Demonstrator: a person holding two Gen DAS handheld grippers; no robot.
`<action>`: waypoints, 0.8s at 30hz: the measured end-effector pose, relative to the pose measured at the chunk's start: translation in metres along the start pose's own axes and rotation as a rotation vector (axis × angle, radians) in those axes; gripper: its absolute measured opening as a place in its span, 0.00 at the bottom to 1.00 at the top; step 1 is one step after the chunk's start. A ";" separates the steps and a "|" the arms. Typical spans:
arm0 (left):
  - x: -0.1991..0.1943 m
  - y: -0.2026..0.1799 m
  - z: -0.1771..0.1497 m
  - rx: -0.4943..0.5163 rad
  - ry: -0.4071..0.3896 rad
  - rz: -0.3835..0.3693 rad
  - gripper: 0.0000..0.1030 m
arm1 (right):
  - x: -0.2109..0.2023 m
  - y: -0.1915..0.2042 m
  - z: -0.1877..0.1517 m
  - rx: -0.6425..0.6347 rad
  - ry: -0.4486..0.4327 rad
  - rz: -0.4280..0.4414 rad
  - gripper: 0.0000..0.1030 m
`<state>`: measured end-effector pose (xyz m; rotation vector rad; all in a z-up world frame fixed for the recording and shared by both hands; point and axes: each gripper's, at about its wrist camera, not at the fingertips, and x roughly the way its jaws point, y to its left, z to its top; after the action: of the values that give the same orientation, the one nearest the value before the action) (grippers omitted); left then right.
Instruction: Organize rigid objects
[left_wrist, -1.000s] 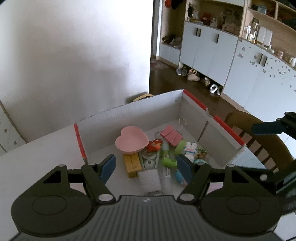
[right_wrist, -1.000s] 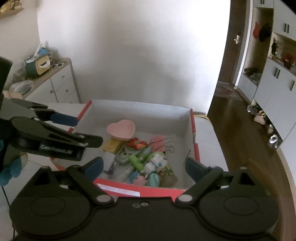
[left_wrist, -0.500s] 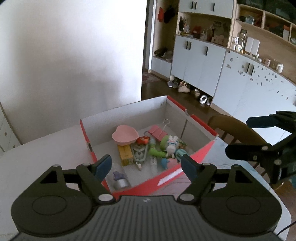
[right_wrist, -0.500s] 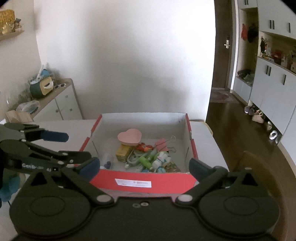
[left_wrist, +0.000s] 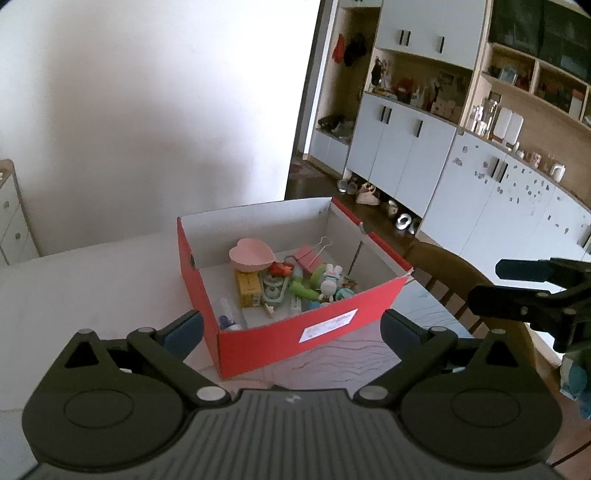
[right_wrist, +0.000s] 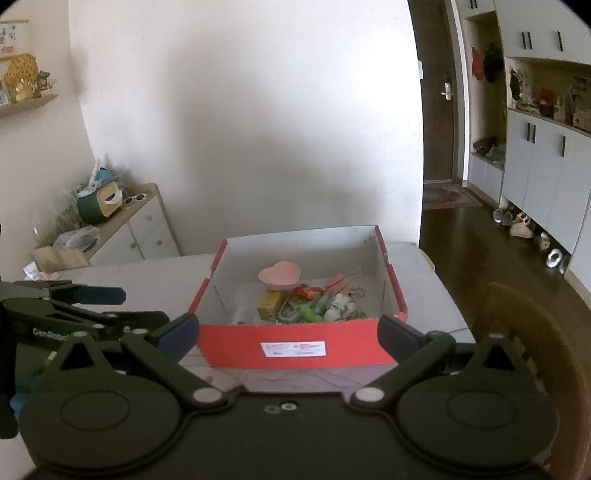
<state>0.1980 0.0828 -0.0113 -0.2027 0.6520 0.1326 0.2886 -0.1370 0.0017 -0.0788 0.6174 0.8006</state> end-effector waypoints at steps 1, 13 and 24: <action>-0.003 0.000 -0.002 -0.005 -0.003 -0.002 1.00 | -0.003 0.001 -0.001 0.003 -0.006 0.001 1.00; -0.036 -0.016 -0.017 0.045 -0.057 0.033 1.00 | -0.034 0.010 -0.013 -0.007 -0.063 0.005 1.00; -0.052 -0.034 -0.028 0.088 -0.078 0.008 1.00 | -0.053 0.012 -0.030 0.017 -0.100 -0.043 1.00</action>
<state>0.1472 0.0408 0.0035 -0.1099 0.5797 0.1184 0.2381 -0.1717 0.0080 -0.0361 0.5261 0.7535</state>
